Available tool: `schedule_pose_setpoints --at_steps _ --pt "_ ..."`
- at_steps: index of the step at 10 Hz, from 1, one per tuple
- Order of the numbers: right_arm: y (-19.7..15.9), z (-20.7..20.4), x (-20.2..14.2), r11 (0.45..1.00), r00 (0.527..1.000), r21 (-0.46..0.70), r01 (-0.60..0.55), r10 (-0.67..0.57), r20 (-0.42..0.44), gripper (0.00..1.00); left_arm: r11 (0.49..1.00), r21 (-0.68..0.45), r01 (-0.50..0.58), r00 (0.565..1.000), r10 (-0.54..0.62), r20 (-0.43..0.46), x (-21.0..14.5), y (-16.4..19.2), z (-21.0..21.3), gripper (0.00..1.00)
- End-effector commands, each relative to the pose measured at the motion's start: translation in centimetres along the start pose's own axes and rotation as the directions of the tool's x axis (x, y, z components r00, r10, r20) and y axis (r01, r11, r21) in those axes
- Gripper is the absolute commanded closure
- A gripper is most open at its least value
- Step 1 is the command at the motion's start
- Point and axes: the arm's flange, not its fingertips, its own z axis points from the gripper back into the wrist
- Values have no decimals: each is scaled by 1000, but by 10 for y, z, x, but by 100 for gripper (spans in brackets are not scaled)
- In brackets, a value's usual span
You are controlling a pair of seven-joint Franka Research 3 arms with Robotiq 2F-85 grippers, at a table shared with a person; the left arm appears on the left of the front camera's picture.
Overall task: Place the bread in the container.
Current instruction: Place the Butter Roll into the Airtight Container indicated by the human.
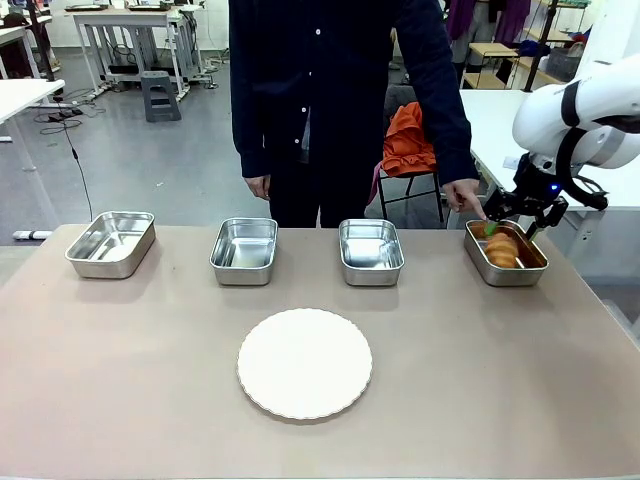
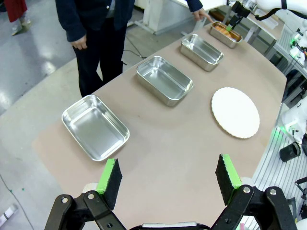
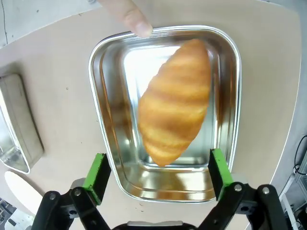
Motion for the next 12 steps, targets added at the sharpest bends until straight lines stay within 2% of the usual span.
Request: schedule_pose_setpoints --at_steps 1,6,7,9,12 --pt "0 1 0 1000 1000 -2 -3 3 3 0 1000 -5 14 1000 -14 4 -1 0 1 0" --pt "0 0 0 1000 1000 0 0 0 0 0 1000 -5 14 1000 -14 4 -1 0 1 0" --pt "9 17 -21 1000 997 -27 8 -6 75 0 1000 -5 14 1000 -14 4 -1 0 1 0" --pt "36 52 -84 998 976 -62 -4 17 218 0 1000 -5 14 1000 -14 4 -1 0 1 0" --pt "78 53 -149 989 951 -127 -80 114 289 0 1000 -5 14 1000 -14 4 -1 0 1 0"
